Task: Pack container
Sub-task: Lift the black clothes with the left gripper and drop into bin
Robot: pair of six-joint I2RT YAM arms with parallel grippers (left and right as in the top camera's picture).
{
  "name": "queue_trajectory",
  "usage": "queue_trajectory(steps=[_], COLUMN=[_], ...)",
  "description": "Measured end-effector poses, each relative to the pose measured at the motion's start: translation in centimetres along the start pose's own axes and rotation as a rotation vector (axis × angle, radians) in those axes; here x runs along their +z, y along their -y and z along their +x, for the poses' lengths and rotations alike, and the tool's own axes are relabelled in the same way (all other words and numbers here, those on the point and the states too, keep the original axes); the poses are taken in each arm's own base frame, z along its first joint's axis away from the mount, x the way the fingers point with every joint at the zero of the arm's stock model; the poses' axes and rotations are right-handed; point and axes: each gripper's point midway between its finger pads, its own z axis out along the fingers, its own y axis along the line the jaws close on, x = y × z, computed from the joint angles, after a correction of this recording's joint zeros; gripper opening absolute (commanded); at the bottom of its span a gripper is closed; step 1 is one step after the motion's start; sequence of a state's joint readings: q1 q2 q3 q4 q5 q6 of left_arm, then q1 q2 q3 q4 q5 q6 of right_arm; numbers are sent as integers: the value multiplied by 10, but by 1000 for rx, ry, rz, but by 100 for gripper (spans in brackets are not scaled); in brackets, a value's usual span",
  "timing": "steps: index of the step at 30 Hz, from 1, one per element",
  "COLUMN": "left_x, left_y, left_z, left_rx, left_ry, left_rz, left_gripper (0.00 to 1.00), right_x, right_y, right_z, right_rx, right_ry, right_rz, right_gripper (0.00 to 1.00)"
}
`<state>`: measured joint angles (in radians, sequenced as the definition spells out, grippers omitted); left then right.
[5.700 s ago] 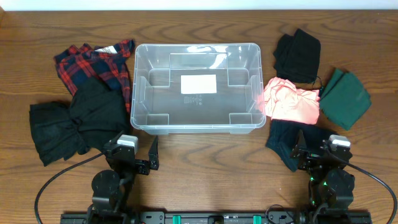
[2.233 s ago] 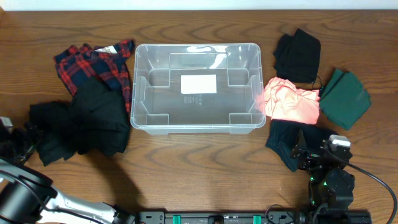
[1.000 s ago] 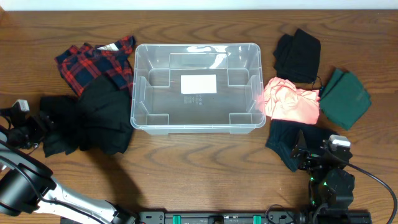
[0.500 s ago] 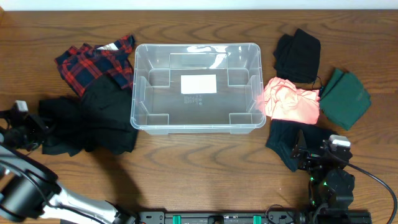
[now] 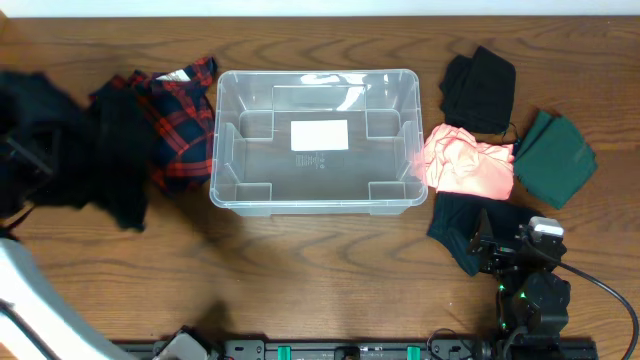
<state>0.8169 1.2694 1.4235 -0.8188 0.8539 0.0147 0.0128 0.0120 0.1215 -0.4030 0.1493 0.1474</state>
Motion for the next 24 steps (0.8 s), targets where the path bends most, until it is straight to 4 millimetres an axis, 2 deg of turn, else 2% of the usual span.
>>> queue_trajectory(steps=[2,5,7,9,12,15,20,24], left_x=[0,0,0,1,11,35,107,171], left_y=[42,117,156,197,230,251,274,274], left_z=[-7,-14,-11,2,23,47,95,146], left_rx=[51,148,191,217,210,172,91,4], left_ry=[38,93,104,90,45,-27,-164,-282], left_rz=[88,264,350,432,471,465,401,299], left_gripper=[6,6,6,6,6,6,6,6], right_x=[0,0,0,0,0,0,0,0], right_y=[0,0,0,0,0,0,0,0], right_z=[0,0,0,0,0,0,0,0], right_rx=[0,0,0,0,0,0,0,0], right_ry=[0,0,0,0,0,0,0,0], right_rz=[0,0,0,0,0,0,0,0], right_gripper=[99,99,99,99,99,99,99,99])
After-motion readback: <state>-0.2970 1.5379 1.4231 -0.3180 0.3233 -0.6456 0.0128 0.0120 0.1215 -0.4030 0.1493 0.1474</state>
